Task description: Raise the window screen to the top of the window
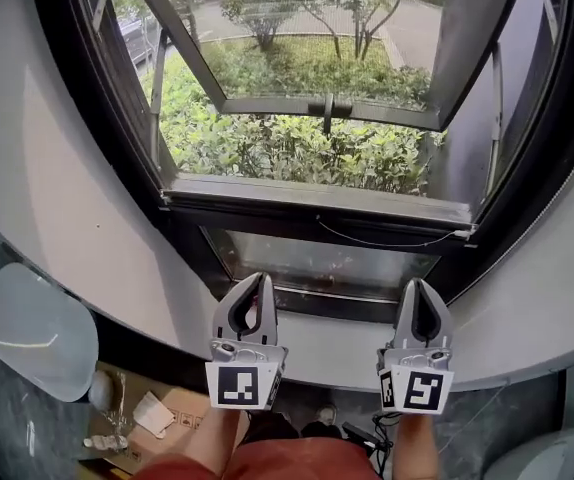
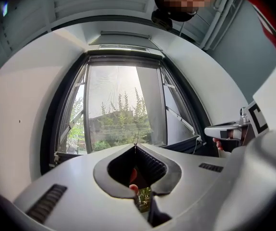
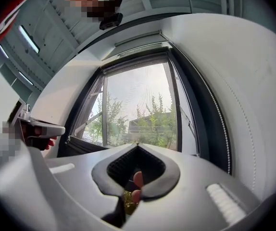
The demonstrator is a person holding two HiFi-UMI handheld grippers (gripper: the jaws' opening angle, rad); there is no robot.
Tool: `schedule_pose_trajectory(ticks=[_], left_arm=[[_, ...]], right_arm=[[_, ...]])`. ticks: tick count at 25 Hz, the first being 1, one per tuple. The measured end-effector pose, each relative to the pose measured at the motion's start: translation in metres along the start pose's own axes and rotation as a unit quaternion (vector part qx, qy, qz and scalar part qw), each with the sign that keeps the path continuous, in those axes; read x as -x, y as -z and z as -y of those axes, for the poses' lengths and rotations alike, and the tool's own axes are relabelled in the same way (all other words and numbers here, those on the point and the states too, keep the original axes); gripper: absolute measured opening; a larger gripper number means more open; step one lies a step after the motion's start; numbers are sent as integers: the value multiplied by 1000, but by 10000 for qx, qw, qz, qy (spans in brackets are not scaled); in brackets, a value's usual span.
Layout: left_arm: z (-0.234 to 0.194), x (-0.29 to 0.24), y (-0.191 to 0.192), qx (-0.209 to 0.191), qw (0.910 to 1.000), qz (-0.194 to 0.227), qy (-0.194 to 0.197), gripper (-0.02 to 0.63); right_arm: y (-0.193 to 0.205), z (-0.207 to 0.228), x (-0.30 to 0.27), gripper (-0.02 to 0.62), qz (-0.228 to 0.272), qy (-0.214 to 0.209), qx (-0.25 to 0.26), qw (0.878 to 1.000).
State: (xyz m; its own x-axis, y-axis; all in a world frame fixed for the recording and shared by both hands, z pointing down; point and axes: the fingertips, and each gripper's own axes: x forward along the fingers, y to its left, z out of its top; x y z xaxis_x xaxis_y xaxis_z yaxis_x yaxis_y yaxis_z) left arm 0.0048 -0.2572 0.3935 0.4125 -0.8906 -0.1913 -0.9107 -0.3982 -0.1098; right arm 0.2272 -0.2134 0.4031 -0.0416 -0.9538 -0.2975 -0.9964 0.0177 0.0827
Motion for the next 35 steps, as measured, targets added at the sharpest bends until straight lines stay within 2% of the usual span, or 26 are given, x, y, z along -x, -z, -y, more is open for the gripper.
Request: schedule_pose_trajectory(ticks=[5, 10, 17, 22, 26, 30, 31, 33, 35], left_arm=[[-16, -24, 23, 162, 9997, -86, 171, 6], [-29, -41, 19, 79, 9994, -50, 319, 6], [-36, -50, 19, 57, 9995, 18, 326, 6], [-39, -52, 24, -153, 9993, -45, 351, 6], [-40, -56, 29, -519, 9977, -150, 403, 6], [-39, -61, 32, -1116, 9924, -182, 480, 8], [-39, -63, 34, -1291, 9900, -211, 529, 8], [-37, -68, 40, -1738, 9822, -262, 663, 34], [-36, -75, 46, -2249, 9707, -346, 774, 68]], right_arm=[[8, -3, -30, 11, 22, 199, 54, 9998], [9, -14, -55, 11, 23, 213, 81, 9997], [7, -21, -62, 11, 60, 151, 216, 9996], [10, -20, -64, 11, -46, 146, 445, 9989], [17, -20, -67, 11, -162, 136, 642, 9977], [26, -26, -72, 19, -391, -102, 1069, 9934], [28, -29, -74, 60, -475, -199, 1242, 9909], [30, -32, -79, 69, -658, -325, 1725, 9823], [35, -34, -84, 81, -809, -467, 2289, 9690]])
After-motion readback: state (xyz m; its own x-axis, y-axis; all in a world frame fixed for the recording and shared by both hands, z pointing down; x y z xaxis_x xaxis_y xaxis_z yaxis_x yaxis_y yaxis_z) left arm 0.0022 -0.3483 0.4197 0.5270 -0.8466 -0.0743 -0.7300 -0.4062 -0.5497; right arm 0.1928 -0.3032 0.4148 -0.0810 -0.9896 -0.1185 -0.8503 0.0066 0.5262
